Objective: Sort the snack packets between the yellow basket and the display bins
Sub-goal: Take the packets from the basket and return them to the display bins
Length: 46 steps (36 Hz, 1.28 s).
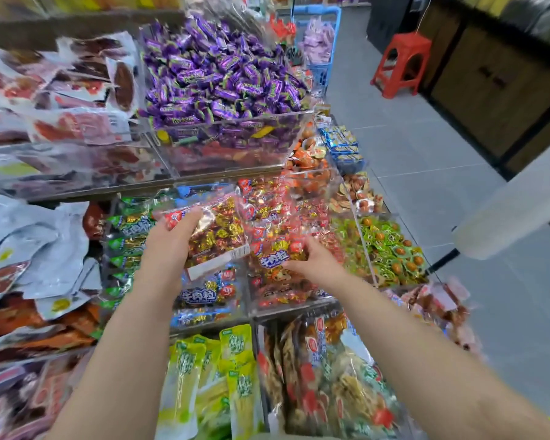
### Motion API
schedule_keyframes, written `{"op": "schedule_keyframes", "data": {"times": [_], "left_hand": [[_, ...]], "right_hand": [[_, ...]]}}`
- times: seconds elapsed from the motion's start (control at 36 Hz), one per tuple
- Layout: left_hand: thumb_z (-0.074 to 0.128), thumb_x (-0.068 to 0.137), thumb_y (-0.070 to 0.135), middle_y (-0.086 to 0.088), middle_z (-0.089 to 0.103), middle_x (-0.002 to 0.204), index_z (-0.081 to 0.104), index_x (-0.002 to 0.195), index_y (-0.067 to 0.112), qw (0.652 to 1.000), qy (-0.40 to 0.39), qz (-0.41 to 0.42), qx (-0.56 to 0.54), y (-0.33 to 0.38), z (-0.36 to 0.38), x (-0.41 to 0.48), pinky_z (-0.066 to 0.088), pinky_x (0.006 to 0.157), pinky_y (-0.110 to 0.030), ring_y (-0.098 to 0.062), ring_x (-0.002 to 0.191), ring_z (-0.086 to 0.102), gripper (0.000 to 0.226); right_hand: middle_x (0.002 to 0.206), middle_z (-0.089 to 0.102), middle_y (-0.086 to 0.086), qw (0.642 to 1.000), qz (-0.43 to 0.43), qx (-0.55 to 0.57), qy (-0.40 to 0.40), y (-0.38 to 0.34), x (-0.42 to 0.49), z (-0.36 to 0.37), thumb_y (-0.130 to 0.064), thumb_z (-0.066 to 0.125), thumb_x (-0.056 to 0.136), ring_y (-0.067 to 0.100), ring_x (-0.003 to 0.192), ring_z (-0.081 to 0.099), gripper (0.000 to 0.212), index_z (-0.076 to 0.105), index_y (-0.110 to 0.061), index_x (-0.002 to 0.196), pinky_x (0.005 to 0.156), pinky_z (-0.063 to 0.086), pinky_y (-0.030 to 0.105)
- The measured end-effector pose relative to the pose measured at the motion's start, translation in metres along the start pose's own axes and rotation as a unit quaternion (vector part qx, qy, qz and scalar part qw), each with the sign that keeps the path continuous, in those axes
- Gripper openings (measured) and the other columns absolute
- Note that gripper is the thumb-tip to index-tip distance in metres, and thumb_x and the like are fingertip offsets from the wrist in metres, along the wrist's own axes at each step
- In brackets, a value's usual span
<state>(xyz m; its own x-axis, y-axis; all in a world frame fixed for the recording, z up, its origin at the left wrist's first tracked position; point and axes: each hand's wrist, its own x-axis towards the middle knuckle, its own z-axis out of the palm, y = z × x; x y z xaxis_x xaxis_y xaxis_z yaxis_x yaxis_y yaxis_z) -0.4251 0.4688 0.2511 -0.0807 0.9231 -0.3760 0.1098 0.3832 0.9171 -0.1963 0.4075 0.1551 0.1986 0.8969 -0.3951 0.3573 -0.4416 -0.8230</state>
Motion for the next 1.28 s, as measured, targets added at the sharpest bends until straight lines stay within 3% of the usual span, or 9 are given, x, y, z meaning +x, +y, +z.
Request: {"op": "schedule_keyframes", "data": {"times": [0.08, 0.22, 0.33, 0.53, 0.67, 0.81, 0.92, 1.06, 1.28], "left_hand": [[0.069, 0.081, 0.05, -0.004, 0.067, 0.108, 0.051, 0.13, 0.02, 1.0, 0.001, -0.002, -0.006, -0.001, -0.004, 0.002, 0.05, 0.039, -0.023, -0.012, 0.071, 0.07, 0.06], [0.07, 0.066, 0.061, -0.007, 0.065, 0.121, 0.047, 0.136, 0.018, 0.999, -0.02, -0.039, -0.006, -0.007, -0.004, -0.007, 0.054, 0.086, -0.049, -0.027, 0.104, 0.065, 0.086], [0.061, 0.09, 0.037, -0.004, 0.071, 0.089, 0.062, 0.104, 0.012, 0.997, -0.061, -0.05, -0.015, -0.016, 0.006, -0.009, 0.052, 0.066, -0.032, -0.017, 0.068, 0.069, 0.029], [0.054, 0.097, 0.016, -0.012, 0.063, 0.11, 0.014, 0.151, 0.004, 0.988, -0.121, -0.066, -0.064, -0.02, 0.021, -0.019, 0.056, 0.065, -0.035, -0.018, 0.082, 0.068, 0.068], [0.054, 0.096, 0.015, -0.004, 0.073, 0.093, 0.053, 0.116, 0.009, 0.975, -0.202, -0.058, -0.069, -0.022, 0.028, -0.026, 0.058, 0.077, -0.045, -0.017, 0.078, 0.072, 0.021], [0.054, 0.096, 0.012, 0.006, 0.076, 0.088, 0.059, 0.099, 0.017, 0.962, -0.265, -0.03, -0.066, -0.025, 0.044, -0.036, 0.057, 0.064, -0.024, -0.009, 0.085, 0.071, 0.008], [0.055, 0.096, 0.03, -0.002, 0.069, 0.107, 0.059, 0.101, 0.02, 0.98, -0.197, -0.007, 0.03, -0.026, 0.049, -0.036, 0.053, 0.088, -0.036, -0.018, 0.102, 0.064, 0.012], [0.053, 0.091, 0.048, -0.007, 0.058, 0.12, 0.05, 0.127, 0.016, 0.981, -0.178, -0.065, -0.046, -0.018, 0.041, -0.037, 0.049, 0.095, -0.044, -0.025, 0.112, 0.057, 0.048], [0.055, 0.093, 0.006, -0.003, 0.063, 0.094, 0.056, 0.117, 0.009, 0.964, -0.254, -0.041, -0.059, -0.003, 0.048, -0.043, 0.052, 0.059, -0.03, -0.012, 0.077, 0.063, 0.025]], "right_hand": [[0.14, 0.041, 0.001, 0.998, -0.028, -0.057, 0.009, 0.001, 0.014, 0.019, -0.033, 0.073, 0.08, 0.018, 0.125, 0.042, 0.068, 0.037, -0.02, 0.136, 0.107, 0.034, 0.034], [0.117, 0.037, -0.002, 0.987, -0.054, -0.124, 0.088, 0.003, 0.021, 0.028, -0.038, 0.077, 0.074, 0.017, 0.115, 0.038, 0.06, 0.042, -0.021, 0.12, 0.103, 0.033, 0.031], [0.108, 0.038, -0.003, 0.993, -0.002, -0.053, 0.103, 0.001, 0.016, 0.02, -0.041, 0.083, 0.064, 0.018, 0.106, 0.044, 0.072, 0.035, -0.021, 0.114, 0.09, 0.041, 0.029], [0.118, 0.04, -0.002, 0.992, 0.005, 0.065, 0.108, 0.004, -0.008, 0.001, -0.033, 0.079, 0.072, 0.013, 0.103, 0.047, 0.073, 0.029, -0.029, 0.125, 0.086, 0.042, 0.021], [0.094, 0.064, -0.004, 0.968, -0.058, 0.205, 0.131, 0.002, -0.031, -0.011, -0.034, 0.067, 0.082, 0.012, 0.086, 0.062, 0.017, 0.059, -0.028, 0.096, 0.068, 0.053, 0.021], [0.092, 0.065, -0.013, 0.993, -0.049, 0.099, -0.037, -0.014, -0.046, -0.018, -0.066, 0.073, 0.055, 0.0, 0.076, 0.064, 0.053, 0.054, -0.033, 0.091, 0.065, 0.053, 0.017], [0.086, 0.064, 0.013, 0.99, -0.049, 0.121, 0.053, -0.024, -0.054, -0.02, -0.046, 0.072, 0.073, 0.019, 0.073, 0.062, 0.044, 0.06, -0.012, 0.097, 0.073, 0.058, 0.039], [0.092, 0.054, -0.021, 0.938, -0.203, 0.009, 0.28, -0.038, -0.069, -0.02, -0.036, 0.068, 0.082, -0.006, 0.086, 0.051, 0.025, 0.06, -0.035, 0.106, 0.073, 0.039, 0.012], [0.087, 0.059, 0.008, 0.858, -0.437, -0.183, 0.197, -0.044, -0.088, 0.013, -0.038, 0.075, 0.071, 0.02, 0.089, 0.047, 0.045, 0.072, -0.009, 0.105, 0.078, 0.041, 0.033]]}}
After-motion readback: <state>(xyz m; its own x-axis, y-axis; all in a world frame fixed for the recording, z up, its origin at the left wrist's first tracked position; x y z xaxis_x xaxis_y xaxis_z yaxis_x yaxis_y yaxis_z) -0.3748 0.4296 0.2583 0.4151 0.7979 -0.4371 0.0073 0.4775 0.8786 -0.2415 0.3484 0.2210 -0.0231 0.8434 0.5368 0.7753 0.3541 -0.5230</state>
